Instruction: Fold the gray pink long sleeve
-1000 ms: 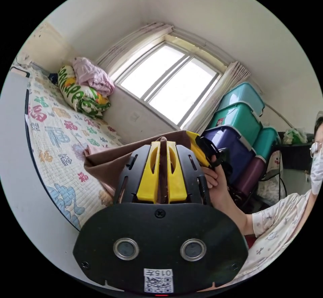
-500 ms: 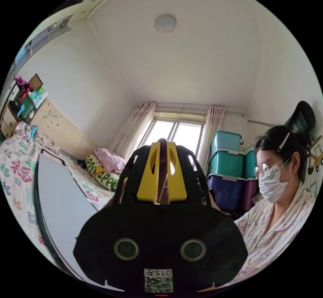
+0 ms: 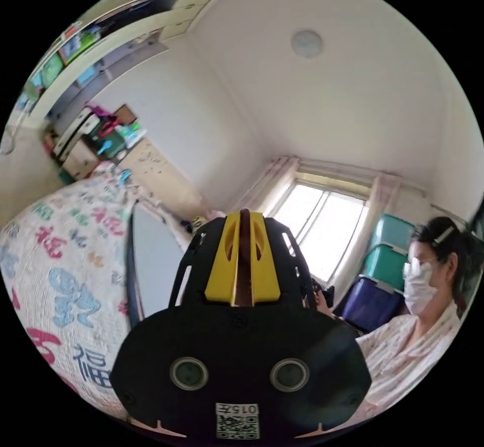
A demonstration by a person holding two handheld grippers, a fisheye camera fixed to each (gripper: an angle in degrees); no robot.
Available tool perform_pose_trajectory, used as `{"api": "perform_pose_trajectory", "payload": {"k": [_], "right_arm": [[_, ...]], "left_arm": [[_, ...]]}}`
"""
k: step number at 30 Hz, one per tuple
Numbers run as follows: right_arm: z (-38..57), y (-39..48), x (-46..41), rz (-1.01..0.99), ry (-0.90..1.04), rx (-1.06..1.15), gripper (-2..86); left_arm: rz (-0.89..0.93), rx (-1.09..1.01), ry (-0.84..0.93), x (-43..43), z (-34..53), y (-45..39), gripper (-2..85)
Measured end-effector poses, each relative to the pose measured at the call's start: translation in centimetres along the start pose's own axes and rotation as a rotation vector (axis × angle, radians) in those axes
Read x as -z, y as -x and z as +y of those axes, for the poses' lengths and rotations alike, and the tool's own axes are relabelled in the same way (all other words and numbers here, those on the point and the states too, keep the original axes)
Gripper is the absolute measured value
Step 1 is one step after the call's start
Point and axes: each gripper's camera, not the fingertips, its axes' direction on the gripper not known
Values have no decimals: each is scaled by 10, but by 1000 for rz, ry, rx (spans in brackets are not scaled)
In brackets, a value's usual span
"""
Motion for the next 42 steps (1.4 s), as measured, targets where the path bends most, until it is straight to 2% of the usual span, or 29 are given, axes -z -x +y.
{"api": "perform_pose_trajectory", "payload": {"k": [2,4,6,10,13,17,20,23,25,28,31,35,42], "right_arm": [[-6,-47,-75,102,65,-110,6],[-11,-66,-103,171,70,-118,9],[-15,-72,-115,175,103,-97,18],[0,-89,-112,130,299,45,55],[28,-131,-97,106,449,-6,74],[49,-183,-72,227,498,-108,107],[44,-211,-79,279,548,-154,114],[31,-240,-104,232,630,-248,115],[25,-253,-115,206,637,-295,114],[15,-265,-129,273,658,-301,114],[-8,-276,-135,255,644,-324,114],[-37,-291,-146,260,657,-348,104],[-73,-303,-179,276,739,-335,100]], "left_arm": [[-171,135,1,-32,34,64,42],[-300,236,-58,-37,65,98,55],[-281,289,-96,-38,93,111,61],[-295,274,146,-56,145,110,72],[-358,336,247,-37,189,119,88],[-434,416,276,-5,241,108,91],[-493,426,405,-27,274,96,103],[-560,405,558,-68,299,84,126],[-568,401,629,-94,310,80,132],[-567,385,741,-136,323,72,123],[-600,360,810,-165,330,64,62],[-552,350,793,-180,332,55,10],[-449,426,747,-193,340,56,-1]]}}
